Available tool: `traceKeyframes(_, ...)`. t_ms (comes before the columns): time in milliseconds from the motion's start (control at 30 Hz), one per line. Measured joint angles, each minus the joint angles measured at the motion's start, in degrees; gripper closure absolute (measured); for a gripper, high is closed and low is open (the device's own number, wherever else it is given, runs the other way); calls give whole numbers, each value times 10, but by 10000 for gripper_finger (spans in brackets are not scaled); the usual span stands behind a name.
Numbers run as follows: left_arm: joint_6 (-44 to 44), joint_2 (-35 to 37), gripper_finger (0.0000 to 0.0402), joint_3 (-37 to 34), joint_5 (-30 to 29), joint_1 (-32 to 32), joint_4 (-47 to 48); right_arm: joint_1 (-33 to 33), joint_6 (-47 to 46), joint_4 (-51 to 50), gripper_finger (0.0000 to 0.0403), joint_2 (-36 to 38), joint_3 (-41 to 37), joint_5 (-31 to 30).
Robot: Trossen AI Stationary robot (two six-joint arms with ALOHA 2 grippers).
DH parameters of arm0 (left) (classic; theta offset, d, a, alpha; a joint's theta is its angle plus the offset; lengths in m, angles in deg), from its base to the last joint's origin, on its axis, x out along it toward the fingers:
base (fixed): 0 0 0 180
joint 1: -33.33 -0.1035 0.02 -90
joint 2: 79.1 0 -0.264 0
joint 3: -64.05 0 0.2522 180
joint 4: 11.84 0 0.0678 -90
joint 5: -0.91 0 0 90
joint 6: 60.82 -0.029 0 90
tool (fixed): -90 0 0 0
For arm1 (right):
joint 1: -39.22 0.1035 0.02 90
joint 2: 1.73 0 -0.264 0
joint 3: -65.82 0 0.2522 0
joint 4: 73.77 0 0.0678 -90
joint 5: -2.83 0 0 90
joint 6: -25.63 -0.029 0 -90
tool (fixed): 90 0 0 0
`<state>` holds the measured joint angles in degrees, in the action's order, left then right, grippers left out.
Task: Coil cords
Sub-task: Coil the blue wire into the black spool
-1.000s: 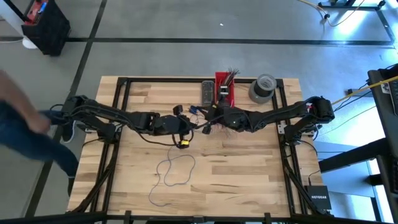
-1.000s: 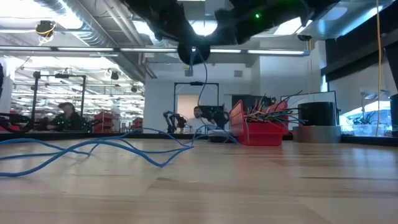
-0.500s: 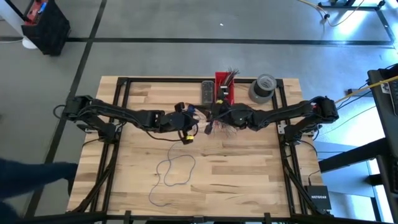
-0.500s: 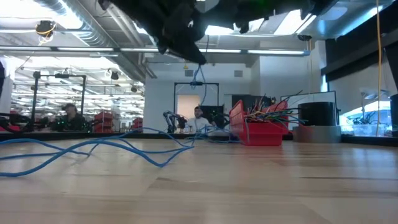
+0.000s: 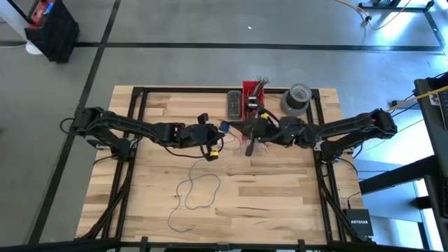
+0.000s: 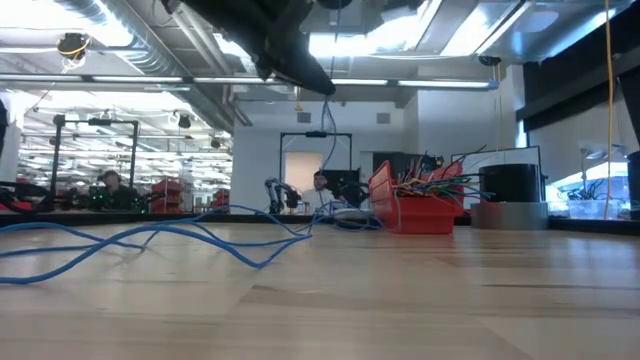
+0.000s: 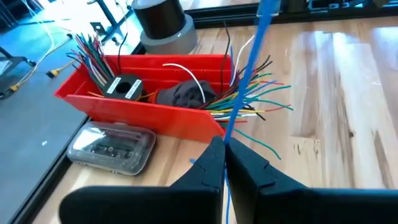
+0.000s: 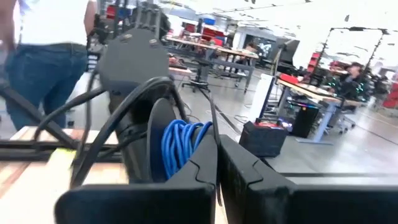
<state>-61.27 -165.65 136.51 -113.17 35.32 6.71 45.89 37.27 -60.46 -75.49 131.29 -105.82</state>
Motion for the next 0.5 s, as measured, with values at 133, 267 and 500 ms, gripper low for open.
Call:
traceKeyframes(133, -9, 0, 396, 0, 1, 0, 11, 15, 13, -26, 395, 24, 0, -13)
traceKeyframes(267, -18, 0, 396, -1, 1, 3, 13, 17, 22, -40, 395, 41, 0, -19)
traceKeyframes(500, -26, -1, 396, -1, 0, 12, 16, 16, 32, -42, 395, 54, 0, -21)
